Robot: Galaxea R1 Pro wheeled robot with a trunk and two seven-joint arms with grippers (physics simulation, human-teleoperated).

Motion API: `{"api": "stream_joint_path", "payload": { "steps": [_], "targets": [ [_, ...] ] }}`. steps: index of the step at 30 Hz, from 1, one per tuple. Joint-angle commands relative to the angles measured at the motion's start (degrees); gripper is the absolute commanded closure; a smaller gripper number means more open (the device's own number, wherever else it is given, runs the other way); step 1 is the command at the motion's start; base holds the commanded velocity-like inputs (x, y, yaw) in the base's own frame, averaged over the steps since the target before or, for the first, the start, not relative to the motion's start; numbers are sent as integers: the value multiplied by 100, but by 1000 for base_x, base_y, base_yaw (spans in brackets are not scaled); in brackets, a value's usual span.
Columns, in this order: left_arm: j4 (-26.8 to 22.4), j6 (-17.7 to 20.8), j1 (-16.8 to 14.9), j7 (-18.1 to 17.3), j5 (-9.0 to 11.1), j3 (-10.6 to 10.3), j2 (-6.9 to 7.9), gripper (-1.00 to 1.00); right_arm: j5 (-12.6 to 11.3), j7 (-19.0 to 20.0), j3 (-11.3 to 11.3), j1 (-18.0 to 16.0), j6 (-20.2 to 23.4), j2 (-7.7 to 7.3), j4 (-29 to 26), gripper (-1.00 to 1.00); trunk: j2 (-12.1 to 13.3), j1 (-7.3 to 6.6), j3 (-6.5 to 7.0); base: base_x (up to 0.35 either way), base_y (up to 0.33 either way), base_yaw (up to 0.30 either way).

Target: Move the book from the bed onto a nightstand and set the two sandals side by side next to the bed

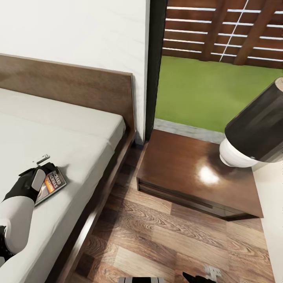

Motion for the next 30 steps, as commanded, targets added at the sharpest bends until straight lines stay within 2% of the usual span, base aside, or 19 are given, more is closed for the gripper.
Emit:
{"api": "stream_joint_path", "payload": {
  "steps": [1, 17, 23, 30],
  "targets": [
    [218, 47, 2, 9, 110, -7, -3, -100, -15, 16, 6, -2, -12, -2, 6, -100, -1, 0, -3, 0, 0, -31],
    [241, 72, 2, -15, 132, -7, -12, -100, -15, 16, 6, -4, -12, -2, 6, -100, -1, 0, -3, 0, 0, -4],
    [253, 90, 2, -399, 131, -7, -20, -100, -15, 16, 6, -1, -12, -2, 5, -100, -1, 0, -3, 0, 0, 0],
    [253, 74, 2, -444, 121, -2, -21, -100, -15, 15, 6, -3, -12, -2, 6, -100, -1, 0, -3, 0, 0, 0]
  ]
}}
